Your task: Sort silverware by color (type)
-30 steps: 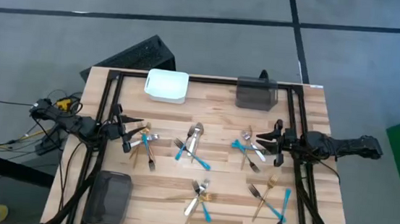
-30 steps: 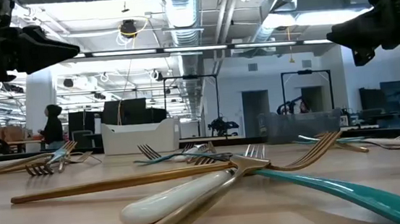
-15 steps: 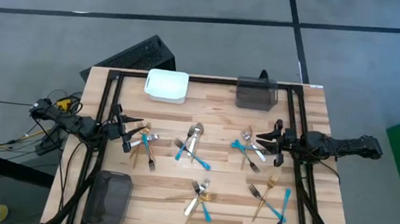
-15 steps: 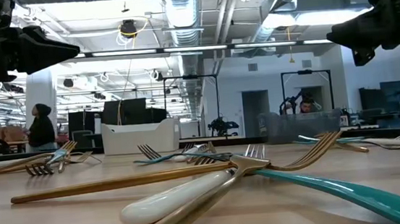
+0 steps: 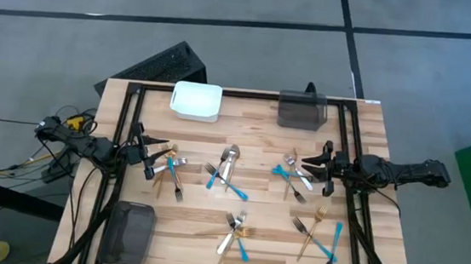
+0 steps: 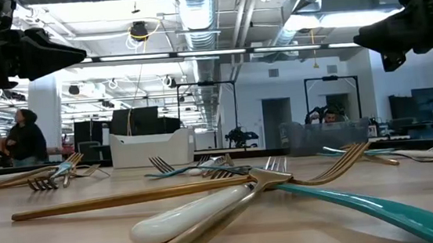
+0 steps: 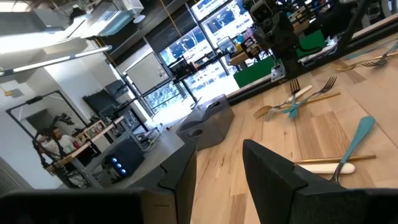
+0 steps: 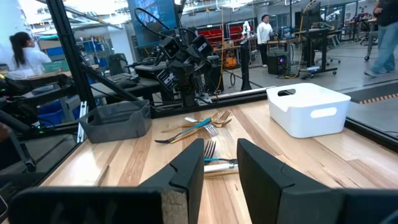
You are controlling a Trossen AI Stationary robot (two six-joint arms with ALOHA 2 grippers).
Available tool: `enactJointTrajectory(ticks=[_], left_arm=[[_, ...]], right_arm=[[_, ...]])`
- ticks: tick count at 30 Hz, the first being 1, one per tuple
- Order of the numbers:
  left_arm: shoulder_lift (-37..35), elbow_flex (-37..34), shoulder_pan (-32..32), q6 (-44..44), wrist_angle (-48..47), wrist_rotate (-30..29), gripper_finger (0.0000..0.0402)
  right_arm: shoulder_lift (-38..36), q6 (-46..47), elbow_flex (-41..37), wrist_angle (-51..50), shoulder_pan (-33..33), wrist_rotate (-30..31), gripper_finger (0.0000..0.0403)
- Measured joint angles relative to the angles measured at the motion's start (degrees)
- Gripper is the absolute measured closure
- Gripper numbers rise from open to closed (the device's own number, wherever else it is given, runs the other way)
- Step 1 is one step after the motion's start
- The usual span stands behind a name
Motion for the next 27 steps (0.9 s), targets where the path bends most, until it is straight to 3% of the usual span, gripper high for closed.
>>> enactJointTrajectory(ticks=[12, 18, 27], left_arm=[[-0.01, 0.0, 0.0, 0.0, 0.0, -0.02, 0.0281], [-0.01, 0.0, 0.02, 6.52, 0.01, -0.64, 0.0281], [-0.01, 0.0, 0.07, 8.63, 0.74, -9.39, 0.0281]], right_arm=[[0.01, 0.01, -0.02, 0.02, -0.02, 0.0, 0.0282], [0.0, 0.0, -0.01, 0.01, -0.01, 0.0, 0.0282], [0.01, 0.01, 0.0, 0.0, -0.02, 0.0, 0.0282]])
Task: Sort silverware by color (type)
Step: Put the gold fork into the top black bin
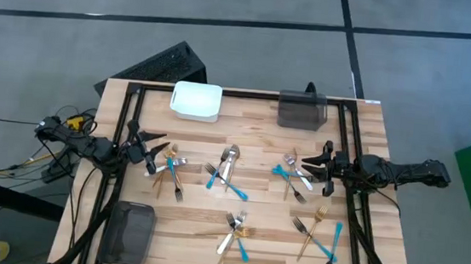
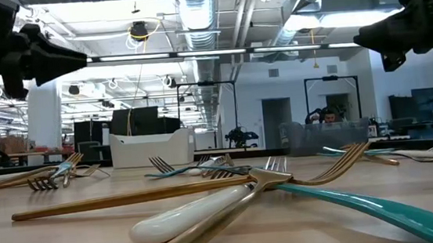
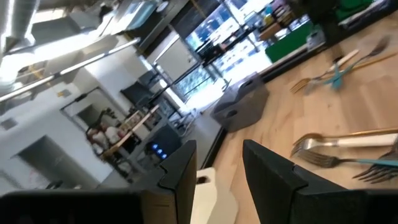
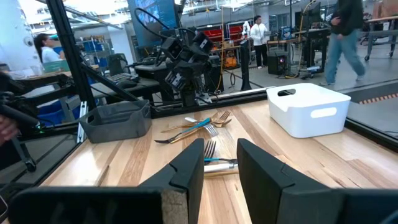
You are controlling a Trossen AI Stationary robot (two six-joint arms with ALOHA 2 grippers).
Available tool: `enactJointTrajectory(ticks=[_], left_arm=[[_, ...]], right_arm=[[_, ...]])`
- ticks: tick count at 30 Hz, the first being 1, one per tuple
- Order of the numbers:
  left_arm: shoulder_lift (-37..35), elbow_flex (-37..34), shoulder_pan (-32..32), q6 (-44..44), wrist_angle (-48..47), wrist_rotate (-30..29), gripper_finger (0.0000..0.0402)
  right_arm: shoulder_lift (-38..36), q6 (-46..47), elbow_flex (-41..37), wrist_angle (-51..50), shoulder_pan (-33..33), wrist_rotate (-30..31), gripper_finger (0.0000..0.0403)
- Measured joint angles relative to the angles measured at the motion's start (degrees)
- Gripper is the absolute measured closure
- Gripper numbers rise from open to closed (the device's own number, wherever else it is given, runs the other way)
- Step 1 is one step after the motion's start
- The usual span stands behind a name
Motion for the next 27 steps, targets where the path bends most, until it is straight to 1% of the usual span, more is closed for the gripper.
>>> enactJointTrajectory(ticks=[3, 7, 12, 18, 21, 27], left_arm=[[0.0, 0.0, 0.0, 0.01, -0.08, -1.7, 0.0281], [0.0, 0.0, 0.0, 0.85, -1.16, -1.44, 0.0281], [0.0, 0.0, 0.0, 13.03, -1.26, -1.61, 0.0281], [0.0, 0.0, 0.0, 22.3, -1.12, -1.59, 0.0281], [0.0, 0.0, 0.0, 23.47, 0.4, -1.59, 0.0281], [0.0, 0.0, 0.0, 22.13, 0.66, -1.39, 0.0281]], right_arm=[[0.0, 0.0, -0.02, 0.02, 0.0, 0.0, 0.0282], [0.0, -0.02, -0.17, 2.75, 0.0, 0.07, 0.0282], [-0.02, -0.02, -0.17, 7.01, -0.22, 0.09, 0.0282], [-0.04, -1.02, -0.15, 6.71, -0.3, 0.43, 0.0282], [-0.03, -5.68, -0.13, 6.71, -0.74, 1.46, 0.0282], [-0.04, -2.7, -0.13, 7.17, -1.08, 1.44, 0.0282]])
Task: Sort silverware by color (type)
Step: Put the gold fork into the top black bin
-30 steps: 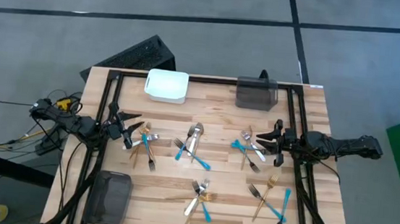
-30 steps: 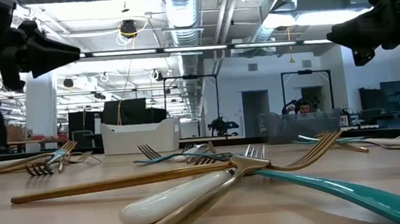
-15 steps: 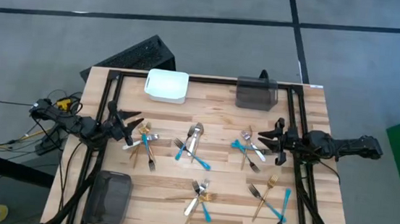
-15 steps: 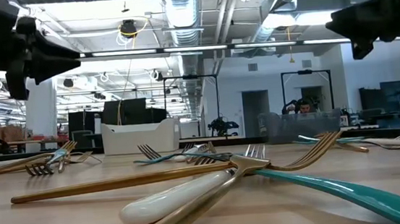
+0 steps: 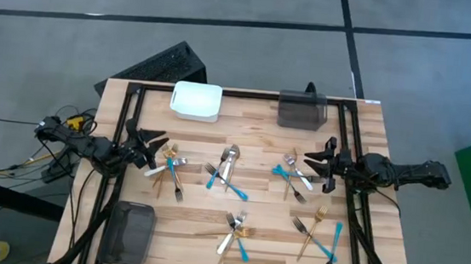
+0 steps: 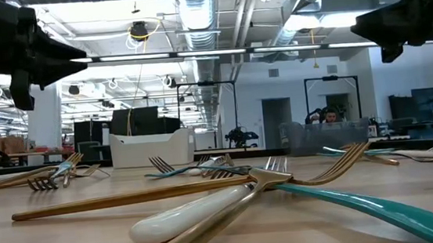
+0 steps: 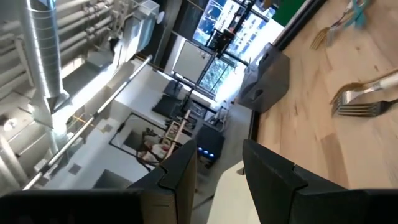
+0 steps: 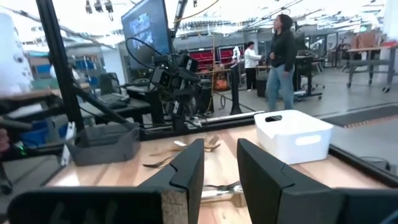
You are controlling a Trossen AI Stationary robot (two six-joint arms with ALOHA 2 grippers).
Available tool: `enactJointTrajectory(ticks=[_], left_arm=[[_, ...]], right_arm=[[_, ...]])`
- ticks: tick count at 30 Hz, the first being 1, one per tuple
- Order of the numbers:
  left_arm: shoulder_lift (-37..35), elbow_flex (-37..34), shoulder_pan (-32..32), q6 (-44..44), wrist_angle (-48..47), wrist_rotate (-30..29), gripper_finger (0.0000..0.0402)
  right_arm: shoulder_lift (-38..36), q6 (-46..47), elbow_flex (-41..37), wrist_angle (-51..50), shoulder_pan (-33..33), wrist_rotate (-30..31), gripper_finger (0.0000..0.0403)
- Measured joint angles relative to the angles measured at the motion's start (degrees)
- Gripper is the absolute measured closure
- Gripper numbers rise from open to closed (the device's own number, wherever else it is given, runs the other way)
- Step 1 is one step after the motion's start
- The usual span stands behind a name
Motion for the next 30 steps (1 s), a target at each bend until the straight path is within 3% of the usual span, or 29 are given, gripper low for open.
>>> enactJointTrajectory(ticks=[2, 5, 8, 11, 15, 19, 24, 30], left_arm=[[0.02, 0.0, 0.0, -3.42, -1.77, 2.31, 0.0281], [0.04, 0.0, 0.0, -13.1, -1.29, 10.35, 0.0281], [0.04, 0.0, -0.02, -23.76, -1.06, 17.61, 0.0281], [0.02, 0.0, -0.02, -35.32, -0.14, 19.98, 0.0281], [0.02, 0.0, -0.02, -54.42, -0.09, 13.96, 0.0281], [0.07, -0.02, 0.02, -64.27, -1.31, 4.74, 0.0281], [0.11, -0.09, 0.11, -69.11, 0.67, -2.42, 0.0281], [0.11, -0.09, 0.11, -65.96, 1.16, -3.41, 0.0281]], right_arm=[[0.04, 1.3, 0.0, 1.66, -0.01, 0.24, 0.0282], [0.02, 2.96, 0.01, 4.21, -0.65, 3.43, 0.0282], [0.02, 9.08, 0.02, 3.11, -2.13, 12.96, 0.0282], [0.43, 16.8, 0.02, -1.71, -4.14, 20.16, 0.0282], [3.5, 24.43, 0.2, -5.18, -7.4, 21.4, 0.0282], [10.34, 30.2, 0.61, -5.76, -9.93, 19.84, 0.0282], [21.61, 38.08, 2.94, -10.86, -11.81, 16.9, 0.0282], [35.19, 42.74, 8.59, -17.55, -13.52, 14.48, 0.0282]])
